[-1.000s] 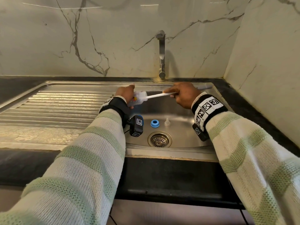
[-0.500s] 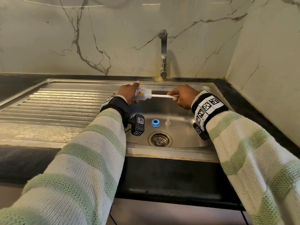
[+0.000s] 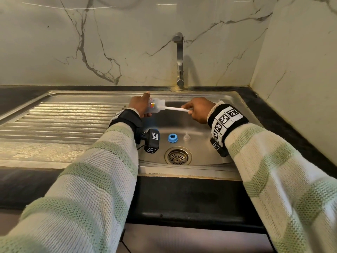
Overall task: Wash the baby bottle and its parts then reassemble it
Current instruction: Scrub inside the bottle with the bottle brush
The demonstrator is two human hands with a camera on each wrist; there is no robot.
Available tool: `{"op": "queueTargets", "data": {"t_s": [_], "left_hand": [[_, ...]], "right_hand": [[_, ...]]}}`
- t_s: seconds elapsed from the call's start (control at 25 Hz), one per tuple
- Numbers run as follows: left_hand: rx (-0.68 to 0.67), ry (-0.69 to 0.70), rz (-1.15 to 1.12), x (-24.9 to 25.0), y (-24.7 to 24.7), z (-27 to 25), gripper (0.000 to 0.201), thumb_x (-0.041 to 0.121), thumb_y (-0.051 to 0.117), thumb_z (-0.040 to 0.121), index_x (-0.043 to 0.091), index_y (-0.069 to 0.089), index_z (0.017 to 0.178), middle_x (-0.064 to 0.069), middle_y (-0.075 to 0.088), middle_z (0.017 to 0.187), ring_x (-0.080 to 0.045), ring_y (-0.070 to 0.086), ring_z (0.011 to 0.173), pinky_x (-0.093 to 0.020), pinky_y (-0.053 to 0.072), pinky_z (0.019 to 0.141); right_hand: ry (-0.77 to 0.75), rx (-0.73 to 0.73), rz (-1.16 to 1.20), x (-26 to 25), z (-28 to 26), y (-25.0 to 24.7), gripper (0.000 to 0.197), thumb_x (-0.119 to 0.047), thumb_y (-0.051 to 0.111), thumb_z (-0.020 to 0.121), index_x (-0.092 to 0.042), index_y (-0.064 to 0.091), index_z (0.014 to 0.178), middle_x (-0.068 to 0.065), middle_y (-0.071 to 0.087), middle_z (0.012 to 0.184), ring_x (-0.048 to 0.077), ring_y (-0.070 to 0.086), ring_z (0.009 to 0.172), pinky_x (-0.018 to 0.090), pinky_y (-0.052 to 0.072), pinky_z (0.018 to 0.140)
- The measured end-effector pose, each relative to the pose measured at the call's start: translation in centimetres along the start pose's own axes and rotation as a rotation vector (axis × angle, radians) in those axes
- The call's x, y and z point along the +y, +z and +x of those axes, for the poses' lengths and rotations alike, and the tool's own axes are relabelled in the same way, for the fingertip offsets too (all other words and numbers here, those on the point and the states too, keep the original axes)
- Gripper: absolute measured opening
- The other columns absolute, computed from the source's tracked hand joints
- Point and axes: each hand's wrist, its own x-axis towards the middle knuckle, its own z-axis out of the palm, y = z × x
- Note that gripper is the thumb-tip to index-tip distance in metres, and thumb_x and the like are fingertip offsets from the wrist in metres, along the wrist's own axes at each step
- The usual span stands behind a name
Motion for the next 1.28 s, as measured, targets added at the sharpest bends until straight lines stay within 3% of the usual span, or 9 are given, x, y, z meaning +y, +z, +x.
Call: {"op": "queueTargets", "data": {"t_s": [0.12, 0.4, 0.6, 0.72, 0.84, 0.92, 1.04, 1.12, 1.28], "left_hand": [[-0.002, -0.003, 0.035, -0.2, -0.1, 0.1, 0.040, 0.043, 0.053, 0.097, 0.004, 0.058, 0.106, -0.012, 0.062, 0.089, -0.024, 0.061, 0.065, -0.024, 0.048, 0.039], [-0.038, -0.027, 0.078, -0.1, 0.2, -0.1, 0.043, 0.045, 0.052, 0.096, 0.005, 0.057, 0.110, -0.015, 0.062, 0.097, -0.027, 0.061, 0.068, -0.029, 0.050, 0.047], [0.006, -0.021, 0.108, 0.4, 0.0, -0.2, 0.033, 0.037, 0.046, 0.098, 0.006, 0.057, 0.101, -0.014, 0.060, 0.094, -0.027, 0.060, 0.069, -0.030, 0.050, 0.049], [0.003, -0.015, 0.155, 0.7, 0.3, -0.2, 0.032, 0.035, 0.044, 0.099, 0.007, 0.056, 0.087, -0.016, 0.062, 0.088, -0.030, 0.062, 0.065, -0.030, 0.048, 0.051], [-0.007, -0.016, 0.329, 0.5, 0.2, -0.7, 0.036, 0.041, 0.045, 0.098, 0.007, 0.058, 0.096, -0.011, 0.062, 0.081, -0.023, 0.059, 0.056, -0.022, 0.045, 0.042], [-0.002, -0.009, 0.339, 0.3, -0.1, -0.6, 0.036, 0.040, 0.045, 0.097, 0.007, 0.060, 0.097, -0.010, 0.062, 0.081, -0.024, 0.059, 0.060, -0.026, 0.049, 0.051], [0.035, 0.014, 0.292, 0.4, -0.5, -0.5, 0.031, 0.033, 0.043, 0.097, 0.007, 0.060, 0.092, -0.012, 0.062, 0.084, -0.025, 0.058, 0.060, -0.033, 0.051, 0.061], [0.039, 0.036, 0.232, 0.7, -0.4, -0.4, 0.029, 0.030, 0.042, 0.097, 0.007, 0.059, 0.091, -0.012, 0.062, 0.086, -0.024, 0.058, 0.057, -0.031, 0.050, 0.054], [0.046, 0.026, 0.242, 1.1, 0.0, -0.8, 0.031, 0.032, 0.045, 0.094, 0.005, 0.061, 0.088, -0.009, 0.062, 0.075, -0.027, 0.059, 0.052, -0.027, 0.047, 0.046]], "right_hand": [[-0.003, 0.024, 0.051, 0.5, 0.0, -0.4, 0.035, -0.013, 0.054, 0.096, -0.028, 0.066, 0.125, 0.000, 0.065, 0.126, 0.023, 0.060, 0.110, 0.035, 0.046, 0.101], [0.028, -0.006, 0.037, 1.1, 0.2, 0.3, 0.036, -0.009, 0.054, 0.095, -0.022, 0.066, 0.126, 0.001, 0.064, 0.129, 0.021, 0.059, 0.114, 0.026, 0.041, 0.093], [0.032, 0.073, 0.095, 1.5, 0.1, -0.5, 0.031, -0.018, 0.057, 0.095, -0.035, 0.069, 0.118, -0.005, 0.066, 0.124, 0.021, 0.060, 0.109, 0.040, 0.047, 0.101], [0.035, 0.084, 0.135, 1.8, 0.0, -0.6, 0.034, -0.013, 0.055, 0.095, -0.028, 0.068, 0.123, -0.001, 0.064, 0.128, 0.022, 0.059, 0.112, 0.032, 0.045, 0.099], [0.017, 0.006, 0.045, 1.5, -0.1, 0.0, 0.035, -0.008, 0.054, 0.095, -0.023, 0.068, 0.124, 0.001, 0.066, 0.127, 0.021, 0.060, 0.111, 0.026, 0.043, 0.092], [0.008, -0.025, 0.034, 1.3, -0.1, -0.1, 0.035, -0.007, 0.053, 0.095, -0.023, 0.068, 0.123, 0.001, 0.066, 0.125, 0.021, 0.061, 0.109, 0.025, 0.043, 0.091], [0.003, -0.002, 0.055, 1.5, 0.2, -0.5, 0.032, -0.014, 0.057, 0.095, -0.031, 0.070, 0.119, -0.003, 0.067, 0.123, 0.021, 0.060, 0.109, 0.036, 0.048, 0.098], [0.022, 0.058, 0.124, 1.8, 0.1, -0.7, 0.031, -0.016, 0.059, 0.094, -0.033, 0.070, 0.117, -0.005, 0.067, 0.122, 0.021, 0.060, 0.110, 0.040, 0.048, 0.101], [0.053, 0.055, 0.119, 2.2, -0.3, -0.7, 0.034, -0.007, 0.055, 0.094, -0.023, 0.070, 0.121, 0.000, 0.067, 0.124, 0.021, 0.060, 0.112, 0.025, 0.043, 0.096]]}}
